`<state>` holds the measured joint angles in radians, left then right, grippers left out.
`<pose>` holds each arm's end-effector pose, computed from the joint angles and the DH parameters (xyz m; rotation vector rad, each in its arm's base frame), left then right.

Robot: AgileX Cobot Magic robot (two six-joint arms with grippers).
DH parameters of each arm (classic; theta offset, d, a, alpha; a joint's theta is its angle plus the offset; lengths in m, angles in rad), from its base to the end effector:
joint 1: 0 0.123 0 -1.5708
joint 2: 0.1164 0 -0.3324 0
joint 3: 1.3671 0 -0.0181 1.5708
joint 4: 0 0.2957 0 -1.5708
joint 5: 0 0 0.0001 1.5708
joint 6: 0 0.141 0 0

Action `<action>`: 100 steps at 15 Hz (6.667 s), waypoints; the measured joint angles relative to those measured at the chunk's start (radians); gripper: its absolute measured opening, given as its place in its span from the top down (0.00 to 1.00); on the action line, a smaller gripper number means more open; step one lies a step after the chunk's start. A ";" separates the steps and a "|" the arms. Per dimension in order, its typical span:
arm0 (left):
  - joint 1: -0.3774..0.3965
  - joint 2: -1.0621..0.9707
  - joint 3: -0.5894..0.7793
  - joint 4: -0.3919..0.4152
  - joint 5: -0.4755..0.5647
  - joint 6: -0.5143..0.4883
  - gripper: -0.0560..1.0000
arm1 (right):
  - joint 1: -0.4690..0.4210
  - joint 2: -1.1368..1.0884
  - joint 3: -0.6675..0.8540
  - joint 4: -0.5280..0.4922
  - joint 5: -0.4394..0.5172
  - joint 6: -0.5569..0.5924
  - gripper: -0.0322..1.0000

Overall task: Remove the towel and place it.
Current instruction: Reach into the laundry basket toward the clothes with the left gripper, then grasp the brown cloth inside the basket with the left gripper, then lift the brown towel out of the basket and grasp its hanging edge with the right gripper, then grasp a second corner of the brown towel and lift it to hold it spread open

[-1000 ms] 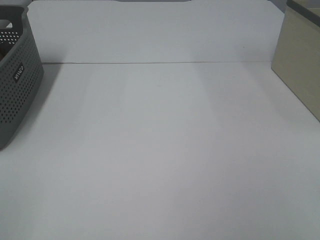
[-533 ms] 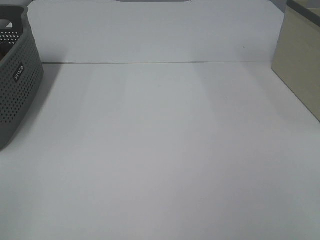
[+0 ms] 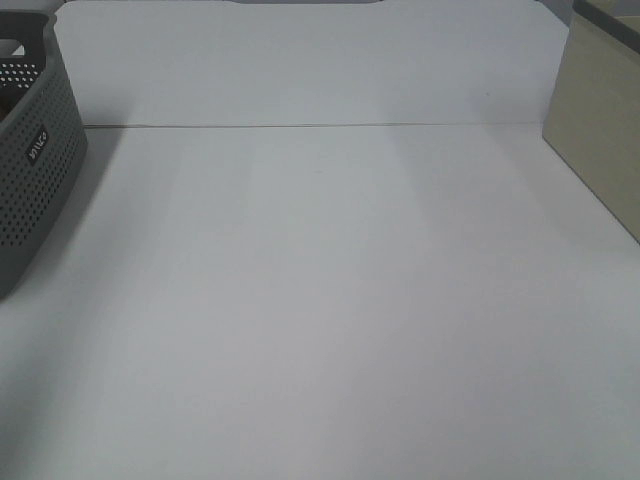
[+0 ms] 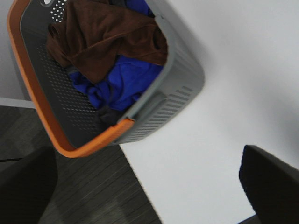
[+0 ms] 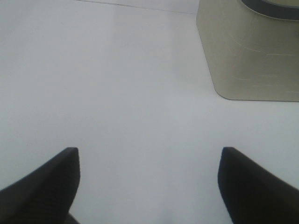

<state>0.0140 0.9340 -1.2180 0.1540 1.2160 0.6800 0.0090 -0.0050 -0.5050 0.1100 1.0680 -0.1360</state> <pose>0.1964 0.0230 0.4315 0.8044 2.3308 0.5099 0.0291 0.0138 0.2778 -0.1537 2.0312 0.0519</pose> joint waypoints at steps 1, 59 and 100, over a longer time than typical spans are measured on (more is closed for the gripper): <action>0.000 0.244 -0.155 0.103 -0.001 0.071 0.01 | 0.000 0.000 0.000 0.000 0.000 0.000 0.21; -0.171 0.700 -0.806 0.142 -0.042 0.147 0.95 | 0.000 0.000 0.000 0.000 -0.001 0.004 0.21; -0.896 0.642 -0.806 0.360 -0.220 0.097 0.95 | 0.397 1.703 -0.713 1.127 -0.022 -1.259 0.96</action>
<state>-0.8820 1.5760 -2.0240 0.5140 0.9960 0.7770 0.4060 1.6980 -1.2180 1.2370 1.0460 -1.3950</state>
